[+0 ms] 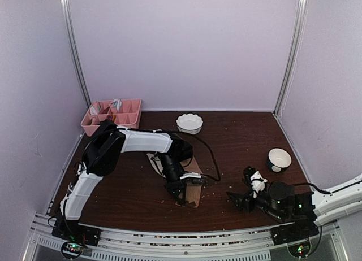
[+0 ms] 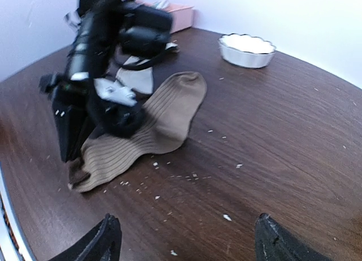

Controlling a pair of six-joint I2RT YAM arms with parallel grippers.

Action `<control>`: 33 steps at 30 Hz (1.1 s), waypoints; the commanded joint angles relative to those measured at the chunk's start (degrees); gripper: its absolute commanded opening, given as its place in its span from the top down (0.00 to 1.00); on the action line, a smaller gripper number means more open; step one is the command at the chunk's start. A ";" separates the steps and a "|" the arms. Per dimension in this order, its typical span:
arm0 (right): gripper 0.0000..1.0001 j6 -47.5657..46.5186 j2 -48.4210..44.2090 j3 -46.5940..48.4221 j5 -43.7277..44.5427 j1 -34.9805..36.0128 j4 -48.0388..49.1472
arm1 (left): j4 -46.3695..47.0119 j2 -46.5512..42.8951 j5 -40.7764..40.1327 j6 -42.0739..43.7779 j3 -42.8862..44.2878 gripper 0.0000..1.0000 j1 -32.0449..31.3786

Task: Roll the socks
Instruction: Roll the sock at the center of the board.

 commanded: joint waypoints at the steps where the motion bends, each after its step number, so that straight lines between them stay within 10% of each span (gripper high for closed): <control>1: 0.20 -11.11 11.27 6.48 -9.81 4.07 2.51 | -6.06 4.80 4.46 -1.92 4.34 1.00 0.87; 15: 0.46 -29.52 44.82 27.62 -19.24 7.55 4.40 | -8.91 8.08 8.18 -2.74 7.27 1.00 2.77; 33: 0.95 -29.17 51.49 30.80 -23.16 2.26 0.79 | -9.19 7.01 7.64 0.04 7.82 1.00 3.12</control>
